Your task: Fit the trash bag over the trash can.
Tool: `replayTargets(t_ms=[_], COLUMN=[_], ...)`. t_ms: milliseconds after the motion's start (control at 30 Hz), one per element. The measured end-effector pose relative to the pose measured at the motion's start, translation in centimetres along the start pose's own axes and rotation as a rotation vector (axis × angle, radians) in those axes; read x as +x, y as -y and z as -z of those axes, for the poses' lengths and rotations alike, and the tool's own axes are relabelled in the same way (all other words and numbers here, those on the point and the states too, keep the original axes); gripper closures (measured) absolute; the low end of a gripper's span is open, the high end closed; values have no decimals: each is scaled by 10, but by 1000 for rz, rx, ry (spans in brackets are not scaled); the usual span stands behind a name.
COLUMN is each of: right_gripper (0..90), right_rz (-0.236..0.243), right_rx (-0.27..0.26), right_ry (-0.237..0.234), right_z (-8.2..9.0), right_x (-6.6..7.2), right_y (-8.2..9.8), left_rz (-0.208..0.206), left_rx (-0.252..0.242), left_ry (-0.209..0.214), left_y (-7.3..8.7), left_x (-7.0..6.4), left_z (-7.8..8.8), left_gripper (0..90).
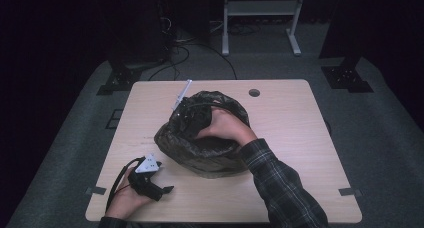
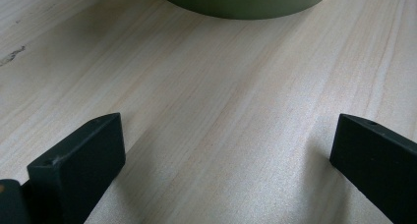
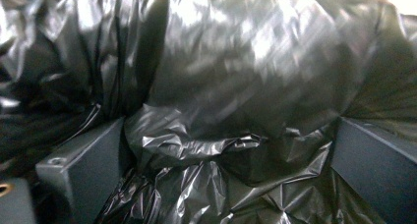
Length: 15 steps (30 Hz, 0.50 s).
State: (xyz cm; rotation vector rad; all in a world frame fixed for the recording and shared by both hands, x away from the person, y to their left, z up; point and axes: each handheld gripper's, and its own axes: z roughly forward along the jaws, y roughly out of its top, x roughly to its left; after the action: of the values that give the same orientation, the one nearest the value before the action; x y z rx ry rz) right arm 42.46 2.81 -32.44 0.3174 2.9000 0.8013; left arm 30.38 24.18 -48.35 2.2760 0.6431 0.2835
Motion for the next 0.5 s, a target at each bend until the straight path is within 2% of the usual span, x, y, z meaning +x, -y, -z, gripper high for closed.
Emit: replayTargets(t_ms=[100,200,333,400,467,500], right_gripper=[9,9,9,9,9,9], right_rz=[-5,-5,-16,-27,-32,-51], right_rx=[24,25,-13,-16,-21,-16], right_ry=[-10,-7,17,37,46,61], right_z=[-5,-4,15,29,33,39], right_x=[-1,-1,-3,-6,-8,-14], right_y=[-1,-1,3,8,11,16], left_rz=[-1,-1,-1,-1,-1,0], left_rx=[0,0,0,0,0,-1], left_ry=[0,1,2,2,1,1], left_y=[0,0,0,0,0,0], left_x=[0,0,0,0,0,0], left_z=[0,0,0,0,0,0], left_gripper=[0,0,0,0,0,0])
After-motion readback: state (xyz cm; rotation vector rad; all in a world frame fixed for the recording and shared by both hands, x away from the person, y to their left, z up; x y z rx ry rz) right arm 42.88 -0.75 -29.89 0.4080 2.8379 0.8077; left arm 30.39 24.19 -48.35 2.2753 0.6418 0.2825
